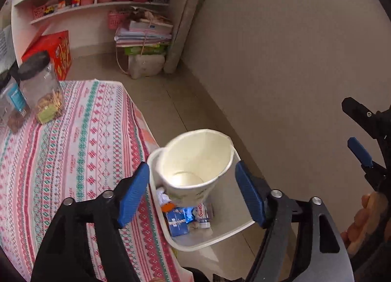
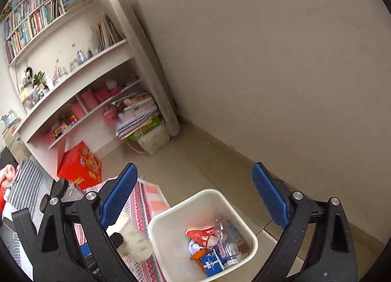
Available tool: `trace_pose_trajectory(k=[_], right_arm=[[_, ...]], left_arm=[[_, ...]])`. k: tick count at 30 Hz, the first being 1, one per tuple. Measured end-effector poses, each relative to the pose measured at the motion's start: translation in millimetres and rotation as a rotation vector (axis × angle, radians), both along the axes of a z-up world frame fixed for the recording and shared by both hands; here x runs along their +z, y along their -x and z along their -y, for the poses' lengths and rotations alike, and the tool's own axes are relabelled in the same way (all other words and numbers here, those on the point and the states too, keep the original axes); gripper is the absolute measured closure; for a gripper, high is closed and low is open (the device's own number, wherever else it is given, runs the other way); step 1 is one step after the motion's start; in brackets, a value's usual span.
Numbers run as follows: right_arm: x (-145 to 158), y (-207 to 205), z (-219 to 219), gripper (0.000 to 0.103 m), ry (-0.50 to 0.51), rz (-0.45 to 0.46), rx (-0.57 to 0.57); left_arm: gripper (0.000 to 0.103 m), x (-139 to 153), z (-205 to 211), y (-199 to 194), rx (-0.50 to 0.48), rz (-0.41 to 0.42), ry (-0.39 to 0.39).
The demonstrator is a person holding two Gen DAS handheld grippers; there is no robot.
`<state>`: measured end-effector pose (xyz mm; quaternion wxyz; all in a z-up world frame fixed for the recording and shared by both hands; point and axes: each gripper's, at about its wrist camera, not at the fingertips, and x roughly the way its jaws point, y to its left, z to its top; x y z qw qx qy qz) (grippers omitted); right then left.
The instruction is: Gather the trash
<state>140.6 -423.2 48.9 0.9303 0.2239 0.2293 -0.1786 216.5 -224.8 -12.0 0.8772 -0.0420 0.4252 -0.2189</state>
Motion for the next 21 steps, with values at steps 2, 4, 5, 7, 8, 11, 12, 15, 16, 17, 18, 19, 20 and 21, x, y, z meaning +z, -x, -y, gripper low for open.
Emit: trace_pose_trajectory(k=[2, 4, 5, 7, 8, 11, 12, 15, 16, 17, 18, 19, 20, 21], right_arm=[[4, 3, -2, 0.009, 0.010, 0.014, 0.003], [7, 9, -7, 0.007, 0.013, 0.037, 0.010], [9, 11, -9, 0.007, 0.016, 0.049, 0.015], [14, 15, -20, 0.007, 0.047, 0.075, 0.024], [17, 18, -26, 0.007, 0.074, 0.087, 0.024], [27, 25, -52, 0.007, 0.154, 0.106, 0.033], [31, 28, -66, 0.007, 0.194, 0.104, 0.037], [41, 41, -103, 0.007, 0.280, 0.149, 0.070], [43, 46, -113, 0.007, 0.298, 0.158, 0.077], [43, 51, -124, 0.007, 0.314, 0.164, 0.084], [42, 56, -135, 0.007, 0.316, 0.163, 0.095], [39, 62, -142, 0.007, 0.308, 0.159, 0.110], [36, 64, -149, 0.007, 0.295, 0.147, 0.129], [32, 66, -154, 0.007, 0.287, 0.133, 0.146]], left_arm=[[0.025, 7, -8, 5, 0.011, 0.030, -0.017], [0.024, 12, -20, 11, 0.031, 0.050, -0.028], [0.024, 15, -27, 14, 0.043, 0.063, -0.035], [0.021, 22, -40, 24, 0.071, 0.108, -0.056], [0.019, 29, -49, 33, 0.093, 0.153, -0.078], [0.011, 52, -75, 61, 0.187, 0.321, -0.145], [0.007, 60, -84, 71, 0.225, 0.385, -0.161], [0.007, 85, -112, 113, 0.369, 0.627, -0.186], [0.007, 91, -123, 123, 0.409, 0.667, -0.173], [0.007, 94, -134, 127, 0.440, 0.647, -0.176], [0.007, 96, -141, 126, 0.441, 0.598, -0.189], [0.007, 94, -150, 123, 0.433, 0.529, -0.193], [0.007, 92, -157, 121, 0.437, 0.495, -0.189], [0.007, 89, -164, 120, 0.445, 0.472, -0.185]])
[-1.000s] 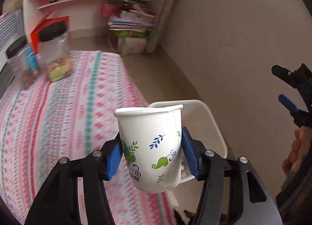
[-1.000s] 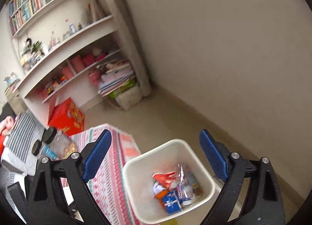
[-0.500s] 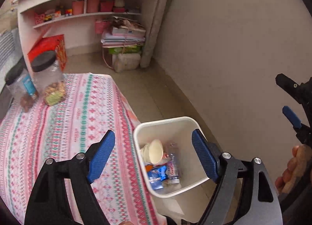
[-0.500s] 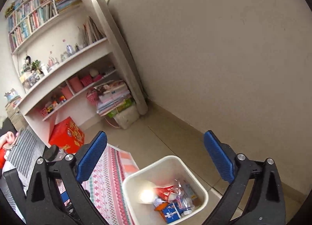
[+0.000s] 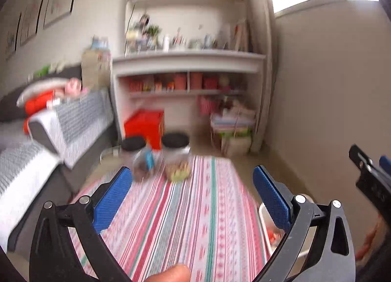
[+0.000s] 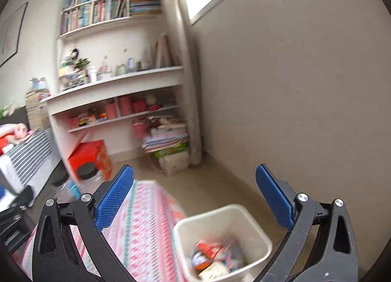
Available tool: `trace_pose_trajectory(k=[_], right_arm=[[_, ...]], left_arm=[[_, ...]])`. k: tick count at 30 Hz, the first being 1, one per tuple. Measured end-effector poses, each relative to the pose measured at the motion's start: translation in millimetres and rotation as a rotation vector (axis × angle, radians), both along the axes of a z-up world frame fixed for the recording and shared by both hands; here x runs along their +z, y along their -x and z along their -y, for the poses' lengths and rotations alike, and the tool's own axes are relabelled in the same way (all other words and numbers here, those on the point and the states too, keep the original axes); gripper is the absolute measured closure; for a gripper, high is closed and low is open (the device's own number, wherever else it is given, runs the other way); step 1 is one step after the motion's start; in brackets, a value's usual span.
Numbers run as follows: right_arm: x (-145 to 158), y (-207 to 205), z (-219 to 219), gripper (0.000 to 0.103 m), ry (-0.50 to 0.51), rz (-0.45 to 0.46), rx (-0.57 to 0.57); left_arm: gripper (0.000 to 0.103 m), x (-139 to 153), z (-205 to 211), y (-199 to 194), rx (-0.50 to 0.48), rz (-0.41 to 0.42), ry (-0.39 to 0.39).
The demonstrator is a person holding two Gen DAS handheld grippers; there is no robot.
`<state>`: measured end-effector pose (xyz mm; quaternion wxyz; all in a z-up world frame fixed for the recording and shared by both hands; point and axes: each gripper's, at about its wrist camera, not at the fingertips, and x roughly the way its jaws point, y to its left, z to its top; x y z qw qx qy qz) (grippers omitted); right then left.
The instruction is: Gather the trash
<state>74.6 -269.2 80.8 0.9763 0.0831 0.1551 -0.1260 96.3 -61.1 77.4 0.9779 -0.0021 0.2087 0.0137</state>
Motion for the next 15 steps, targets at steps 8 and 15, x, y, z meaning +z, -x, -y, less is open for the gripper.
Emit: trace_pose_trajectory(k=[8, 15], right_arm=[[-53, -17, -51, 0.007, 0.041, -0.189, 0.086], [-58, -27, -69, 0.007, 0.052, -0.181, 0.122]], left_arm=[[0.007, -48, -36, 4, 0.054, -0.079, -0.057], [0.007, -60, -54, -2, 0.088, -0.105, -0.065]])
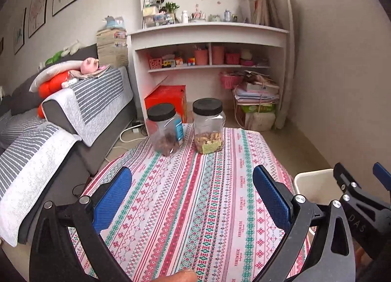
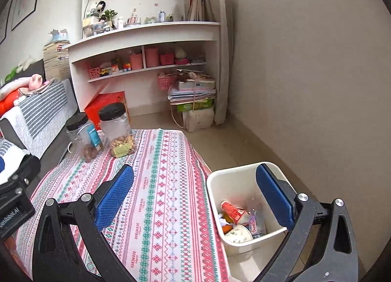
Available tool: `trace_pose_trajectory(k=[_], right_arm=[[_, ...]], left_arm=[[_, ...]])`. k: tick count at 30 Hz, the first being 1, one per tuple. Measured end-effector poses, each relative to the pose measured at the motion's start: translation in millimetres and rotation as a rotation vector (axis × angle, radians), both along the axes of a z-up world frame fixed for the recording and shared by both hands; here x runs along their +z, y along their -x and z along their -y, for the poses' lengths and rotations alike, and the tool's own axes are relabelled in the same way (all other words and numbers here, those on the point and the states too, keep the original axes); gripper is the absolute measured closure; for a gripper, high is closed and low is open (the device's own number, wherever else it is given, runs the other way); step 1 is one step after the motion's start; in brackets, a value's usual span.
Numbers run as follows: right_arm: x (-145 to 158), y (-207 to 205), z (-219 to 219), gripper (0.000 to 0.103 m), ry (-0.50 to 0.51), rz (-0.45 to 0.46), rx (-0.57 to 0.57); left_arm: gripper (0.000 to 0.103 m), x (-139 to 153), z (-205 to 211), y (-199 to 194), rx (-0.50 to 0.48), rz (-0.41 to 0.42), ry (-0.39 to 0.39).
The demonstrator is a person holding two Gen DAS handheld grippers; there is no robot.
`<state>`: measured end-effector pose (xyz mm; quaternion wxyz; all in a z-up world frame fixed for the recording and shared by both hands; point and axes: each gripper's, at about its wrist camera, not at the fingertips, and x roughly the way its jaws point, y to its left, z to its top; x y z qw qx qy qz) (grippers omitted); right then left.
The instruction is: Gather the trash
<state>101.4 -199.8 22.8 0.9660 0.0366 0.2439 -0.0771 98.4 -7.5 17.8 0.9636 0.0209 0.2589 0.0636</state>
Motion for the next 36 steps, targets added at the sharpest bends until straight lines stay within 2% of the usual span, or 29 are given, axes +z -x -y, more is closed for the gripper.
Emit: trace_pose_trajectory(k=[5, 19, 36], right_arm=[[-3, -6, -4, 0.007, -0.020, -0.007, 0.015], [5, 2, 2, 0.007, -0.003, 0.058, 0.014], [7, 5, 3, 0.007, -0.003, 0.064, 0.015]], left_arm=[[0.007, -4, -3, -6, 0.006, -0.020, 0.007], [0.007, -7, 4, -5, -0.023, -0.027, 0.049], [0.007, 2, 8, 2, -0.039, -0.004, 0.077]])
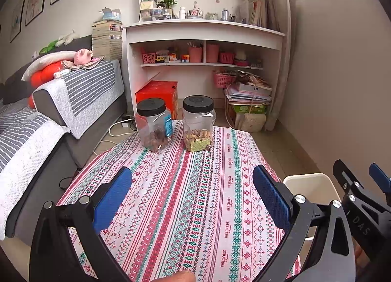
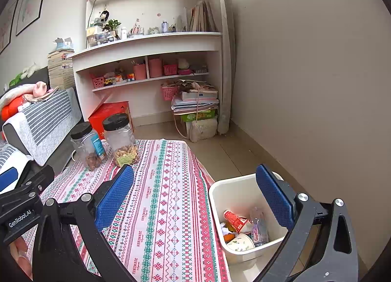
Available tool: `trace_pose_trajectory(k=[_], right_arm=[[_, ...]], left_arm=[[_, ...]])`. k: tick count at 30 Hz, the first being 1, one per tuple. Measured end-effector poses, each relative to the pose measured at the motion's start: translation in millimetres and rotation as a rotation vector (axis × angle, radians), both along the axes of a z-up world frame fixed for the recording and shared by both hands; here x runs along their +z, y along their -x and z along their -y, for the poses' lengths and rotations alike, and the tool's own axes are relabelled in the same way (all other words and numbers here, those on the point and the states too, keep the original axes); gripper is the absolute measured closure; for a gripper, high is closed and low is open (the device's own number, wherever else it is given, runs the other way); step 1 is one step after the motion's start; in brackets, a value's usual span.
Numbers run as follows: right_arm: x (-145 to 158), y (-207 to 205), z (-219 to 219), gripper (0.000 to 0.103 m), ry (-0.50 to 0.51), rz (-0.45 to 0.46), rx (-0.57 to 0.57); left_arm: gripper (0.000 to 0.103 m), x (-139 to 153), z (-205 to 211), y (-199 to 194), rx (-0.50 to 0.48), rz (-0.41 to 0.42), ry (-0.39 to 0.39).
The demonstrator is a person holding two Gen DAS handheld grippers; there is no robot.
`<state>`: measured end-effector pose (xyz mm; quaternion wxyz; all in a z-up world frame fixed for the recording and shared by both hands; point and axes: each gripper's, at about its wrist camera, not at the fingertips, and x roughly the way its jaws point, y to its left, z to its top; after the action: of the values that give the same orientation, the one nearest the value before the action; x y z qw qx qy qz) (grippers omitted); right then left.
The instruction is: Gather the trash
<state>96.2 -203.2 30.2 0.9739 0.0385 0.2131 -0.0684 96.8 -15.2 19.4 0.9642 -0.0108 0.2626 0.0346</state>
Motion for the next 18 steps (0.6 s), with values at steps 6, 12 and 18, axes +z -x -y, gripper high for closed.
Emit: trace_pose_trajectory(k=[6, 12, 18], right_arm=[[-0.3, -0.2, 0.6, 0.007, 0.002, 0.000, 0.001], [-0.4, -0.4, 0.9, 0.007, 0.000, -0.004, 0.001], [1.9, -0.1, 3.4, 0.007, -0.002, 0.003, 0.003]], left_arm=[[0.007, 0.6, 2.3, 1.6, -0.001, 0.003, 0.001], [0.007, 0.7, 4.0, 2.1, -0.006, 0.002, 0.001], [0.007, 1.3, 8.1, 3.1, -0.013, 0.001, -0.003]])
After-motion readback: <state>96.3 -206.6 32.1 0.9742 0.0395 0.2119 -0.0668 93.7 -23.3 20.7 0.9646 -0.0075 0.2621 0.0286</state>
